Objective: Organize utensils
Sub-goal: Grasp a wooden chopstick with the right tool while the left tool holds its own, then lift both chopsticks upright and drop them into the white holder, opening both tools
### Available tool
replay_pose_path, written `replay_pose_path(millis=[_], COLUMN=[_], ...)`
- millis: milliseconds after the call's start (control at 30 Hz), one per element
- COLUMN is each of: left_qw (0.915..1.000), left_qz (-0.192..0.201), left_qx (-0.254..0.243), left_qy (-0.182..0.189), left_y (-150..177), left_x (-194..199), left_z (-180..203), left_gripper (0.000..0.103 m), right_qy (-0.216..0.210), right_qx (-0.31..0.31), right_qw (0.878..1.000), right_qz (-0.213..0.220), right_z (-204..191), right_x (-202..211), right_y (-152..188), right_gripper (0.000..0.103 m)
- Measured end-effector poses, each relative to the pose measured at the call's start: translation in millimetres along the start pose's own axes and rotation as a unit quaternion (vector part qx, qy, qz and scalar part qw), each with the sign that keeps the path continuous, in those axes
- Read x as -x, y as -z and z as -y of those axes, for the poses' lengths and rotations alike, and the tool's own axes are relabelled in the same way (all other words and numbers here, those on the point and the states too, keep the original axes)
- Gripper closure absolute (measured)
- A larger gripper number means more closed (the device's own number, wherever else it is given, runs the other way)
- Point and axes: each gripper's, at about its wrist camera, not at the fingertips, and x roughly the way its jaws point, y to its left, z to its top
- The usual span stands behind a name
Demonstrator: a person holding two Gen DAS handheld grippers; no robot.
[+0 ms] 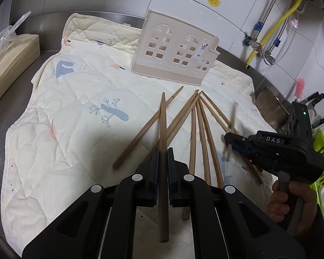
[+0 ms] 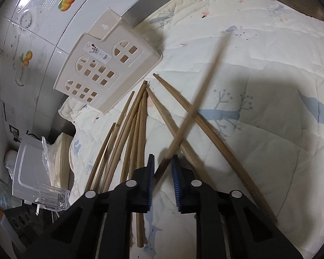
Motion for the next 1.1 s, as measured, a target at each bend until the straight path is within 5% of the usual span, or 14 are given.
replay_pose_path(millis=[367, 633, 1100], left_qw=[0.9999, 0.9991, 0.9977], left_qz=[0.010, 0.025, 0.045], left_qx=[-0.002, -0.018, -0.047], left_qy=[-0.013, -0.029, -0.019], left_y=[-2.9, -14.8, -60.0], left_x=[10.8, 20.9, 28.0], left_z=[2.2, 11.8, 29.7], left_gripper=[0.097, 0.097, 0.097], right_qy=[0.040, 0.102, 0.079], right_qx=[0.092, 0.227, 0.300], right_qw=[0.995, 0.963, 0.935], right_qz=[0.026, 0.100, 0.175], right_z=[-3.1, -18.5, -53.9], right_x=[25.8, 59.1, 97.5], right_y=[8.5, 15.6, -20.0], right_gripper=[0.096, 0.096, 0.096])
